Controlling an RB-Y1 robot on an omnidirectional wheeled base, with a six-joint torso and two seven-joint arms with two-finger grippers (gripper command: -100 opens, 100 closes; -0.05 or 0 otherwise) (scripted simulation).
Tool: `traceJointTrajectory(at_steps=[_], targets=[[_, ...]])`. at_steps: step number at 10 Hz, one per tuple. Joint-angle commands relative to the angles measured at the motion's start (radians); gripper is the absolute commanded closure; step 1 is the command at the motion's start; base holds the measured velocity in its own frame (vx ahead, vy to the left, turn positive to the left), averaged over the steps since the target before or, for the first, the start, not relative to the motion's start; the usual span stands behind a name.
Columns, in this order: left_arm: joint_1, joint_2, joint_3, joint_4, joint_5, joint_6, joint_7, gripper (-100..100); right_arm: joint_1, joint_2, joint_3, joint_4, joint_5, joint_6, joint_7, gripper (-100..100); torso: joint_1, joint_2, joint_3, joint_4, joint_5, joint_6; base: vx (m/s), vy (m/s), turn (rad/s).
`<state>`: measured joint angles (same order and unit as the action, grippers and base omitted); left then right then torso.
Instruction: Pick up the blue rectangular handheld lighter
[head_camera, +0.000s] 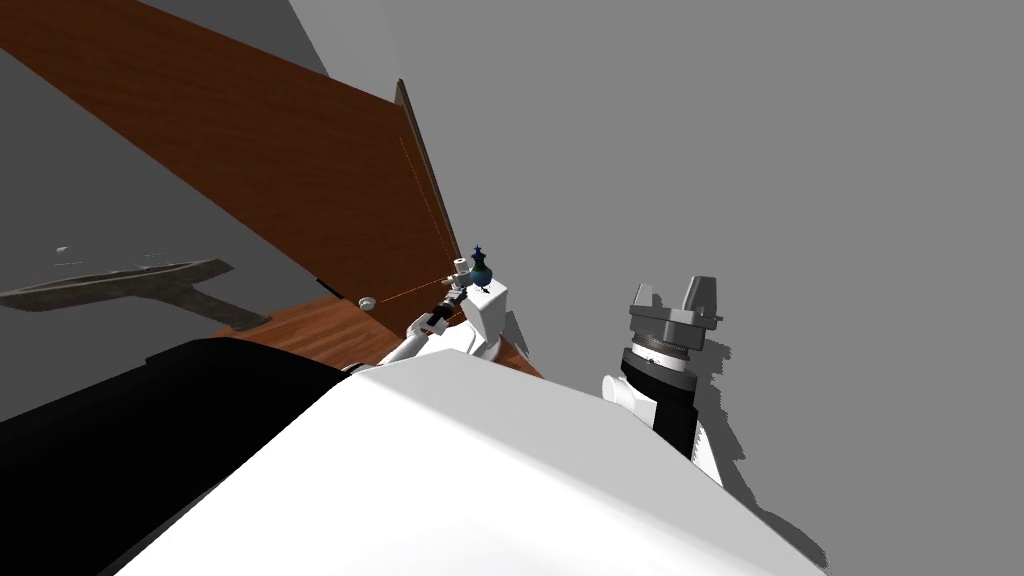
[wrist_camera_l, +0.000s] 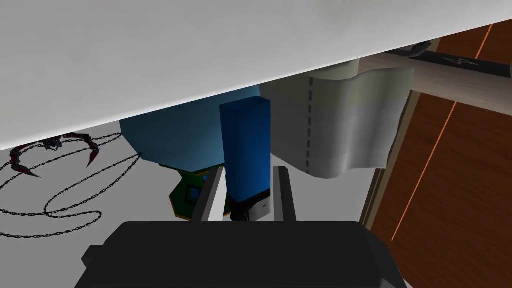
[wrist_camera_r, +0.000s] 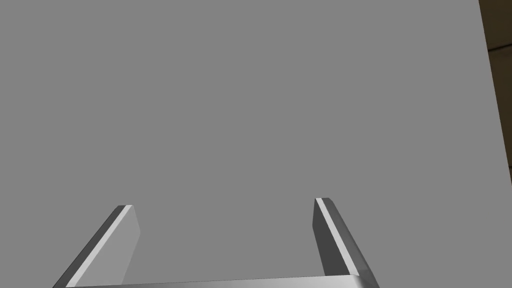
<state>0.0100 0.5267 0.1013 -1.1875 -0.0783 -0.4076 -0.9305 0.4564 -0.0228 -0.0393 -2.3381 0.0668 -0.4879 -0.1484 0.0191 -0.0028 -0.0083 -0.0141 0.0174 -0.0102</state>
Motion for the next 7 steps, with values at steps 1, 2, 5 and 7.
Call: traceJointTrajectory(at_steps=[1,2,5,7], targets=[[0.006,-0.011,-0.007,-0.050,-0.001,0.023,-0.007,100,0.000,0.000,0.000,0.000,0.000,0.000,0.000,0,0.000,0.000,0.000,0.000,0.000,0.000,0.032,0.031,0.131],[0.006,-0.011,-0.007,-0.057,-0.001,0.023,-0.007,100,0.000,0.000,0.000,0.000,0.000,0.000,0.000,0,0.000,-0.001,0.000,0.001,0.000,0.002,0.012,0.014,-0.012],[0.039,-0.037,-0.020,-0.144,-0.002,0.062,-0.021,100,0.000,0.000,0.000,0.000,0.000,0.000,0.000,0,0.000,-0.001,0.000,0.001,0.000,0.002,0.030,0.028,0.082],[0.030,-0.040,-0.020,-0.127,-0.003,0.059,-0.024,0,0.000,0.000,0.000,0.000,0.000,0.000,0.000,0,-0.002,0.000,0.000,0.001,-0.001,0.002,0.003,0.002,-0.005]])
